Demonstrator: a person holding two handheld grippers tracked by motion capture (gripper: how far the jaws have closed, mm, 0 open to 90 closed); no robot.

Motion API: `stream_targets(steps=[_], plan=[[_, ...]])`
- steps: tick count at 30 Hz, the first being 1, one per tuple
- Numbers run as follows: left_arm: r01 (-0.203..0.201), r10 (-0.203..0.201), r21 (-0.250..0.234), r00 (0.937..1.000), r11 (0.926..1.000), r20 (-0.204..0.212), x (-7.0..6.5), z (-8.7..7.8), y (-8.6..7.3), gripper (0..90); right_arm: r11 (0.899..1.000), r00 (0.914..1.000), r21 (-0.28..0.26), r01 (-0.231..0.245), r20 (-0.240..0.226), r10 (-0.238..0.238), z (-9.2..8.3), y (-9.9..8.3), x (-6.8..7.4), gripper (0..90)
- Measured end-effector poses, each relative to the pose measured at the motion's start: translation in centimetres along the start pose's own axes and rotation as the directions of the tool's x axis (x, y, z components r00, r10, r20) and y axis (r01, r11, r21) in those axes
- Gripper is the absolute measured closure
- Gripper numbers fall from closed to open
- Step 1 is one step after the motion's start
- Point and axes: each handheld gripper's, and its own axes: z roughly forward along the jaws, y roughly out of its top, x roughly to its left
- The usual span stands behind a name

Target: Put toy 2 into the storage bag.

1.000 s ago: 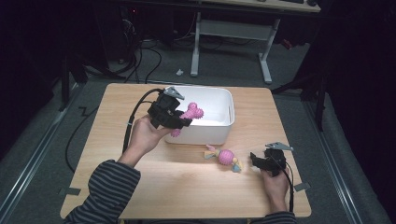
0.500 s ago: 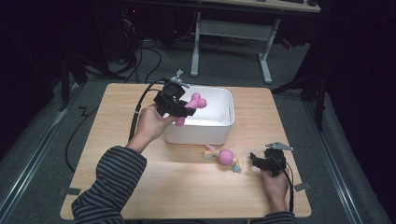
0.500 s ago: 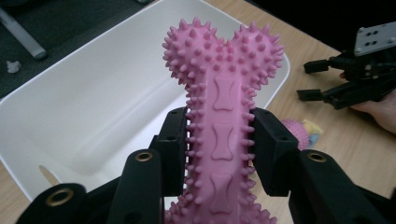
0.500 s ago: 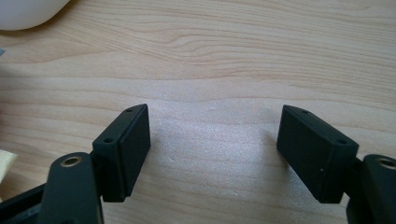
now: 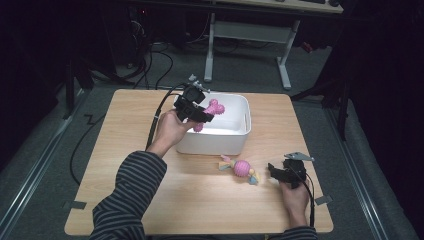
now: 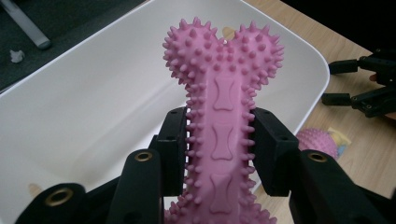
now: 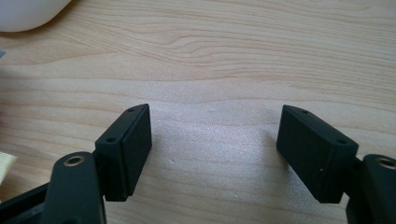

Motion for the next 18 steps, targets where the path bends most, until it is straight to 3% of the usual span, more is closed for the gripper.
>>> stream_targets(steps=[5,9,18], plan=[[0.003,-0.003,0.015,1.0000,0.9999,0.004,-0.1,1.5,0.4,59.2,1.000,1.0000,-0.001,0.006,-0.001,-0.006,0.0,0.0,0.0,26.8],[-0.010,0.011,0.015,0.9994,0.9998,-0.033,-0.2,2.1,0.4,59.2,1.000,1.0000,-0.003,0.002,0.008,-0.002,0.0,0.0,0.0,27.4],[0.002,-0.001,0.029,0.9998,0.9996,-0.018,-0.1,3.7,0.2,59.2,1.000,1.0000,-0.003,-0.001,0.009,0.001,0.0,0.0,0.1,27.4]])
